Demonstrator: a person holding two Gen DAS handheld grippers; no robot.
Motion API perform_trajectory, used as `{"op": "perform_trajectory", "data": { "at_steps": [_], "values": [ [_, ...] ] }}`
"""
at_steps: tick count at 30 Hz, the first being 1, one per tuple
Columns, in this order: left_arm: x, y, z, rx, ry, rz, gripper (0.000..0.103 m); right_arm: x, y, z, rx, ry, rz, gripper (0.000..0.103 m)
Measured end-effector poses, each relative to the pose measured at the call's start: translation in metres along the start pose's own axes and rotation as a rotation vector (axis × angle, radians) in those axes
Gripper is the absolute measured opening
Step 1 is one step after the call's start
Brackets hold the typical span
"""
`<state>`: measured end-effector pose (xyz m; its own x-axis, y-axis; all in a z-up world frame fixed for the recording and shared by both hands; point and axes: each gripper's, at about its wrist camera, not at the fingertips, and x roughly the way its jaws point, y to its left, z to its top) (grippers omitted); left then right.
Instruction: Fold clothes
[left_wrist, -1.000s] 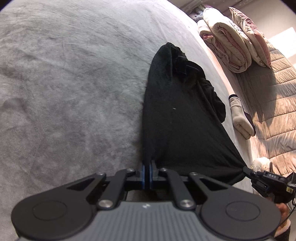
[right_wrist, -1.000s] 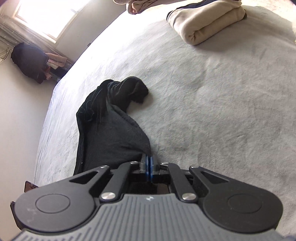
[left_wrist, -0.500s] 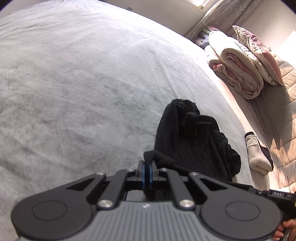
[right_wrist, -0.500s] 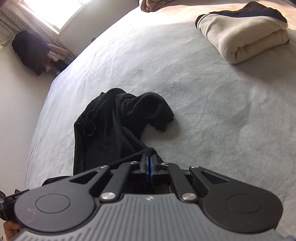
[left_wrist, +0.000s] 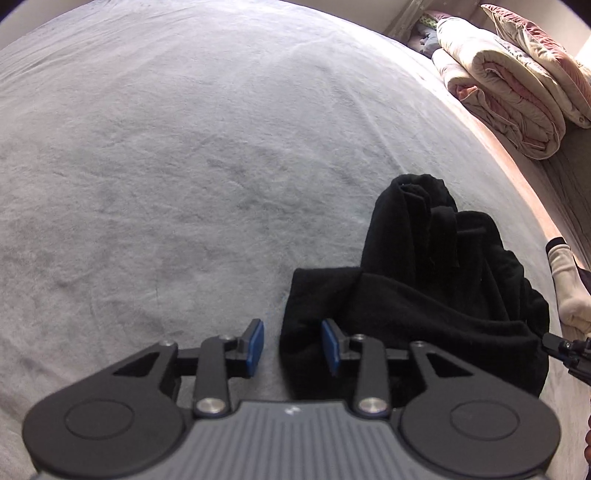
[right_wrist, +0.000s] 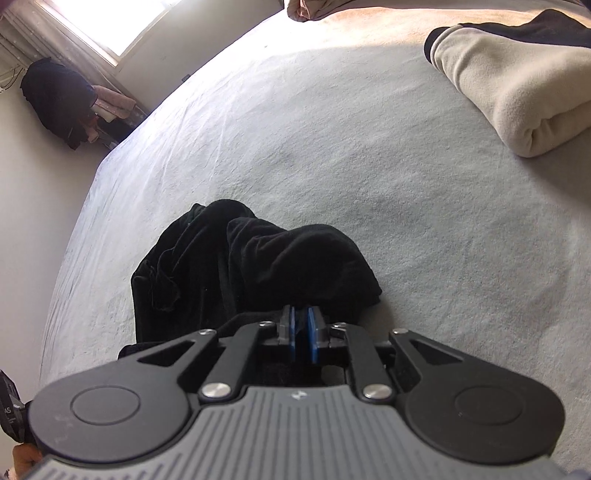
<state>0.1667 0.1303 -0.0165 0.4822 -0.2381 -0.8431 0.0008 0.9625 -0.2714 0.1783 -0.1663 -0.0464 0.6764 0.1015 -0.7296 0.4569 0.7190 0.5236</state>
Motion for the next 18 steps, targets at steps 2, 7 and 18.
{"op": "perform_trajectory", "data": {
  "at_steps": [2,7,18],
  "values": [
    [-0.007,-0.002,-0.004,0.01,-0.008,-0.018,0.039,-0.008,-0.004,-0.006,-0.006,0.011,0.006,0.022],
    [-0.013,-0.02,-0.001,0.018,0.02,-0.093,0.045,-0.035,-0.011,-0.036,-0.02,0.035,0.039,0.041],
    [-0.005,-0.028,-0.014,0.024,0.05,0.01,0.007,-0.048,-0.008,-0.106,-0.013,0.134,0.115,0.041]
  ]
}}
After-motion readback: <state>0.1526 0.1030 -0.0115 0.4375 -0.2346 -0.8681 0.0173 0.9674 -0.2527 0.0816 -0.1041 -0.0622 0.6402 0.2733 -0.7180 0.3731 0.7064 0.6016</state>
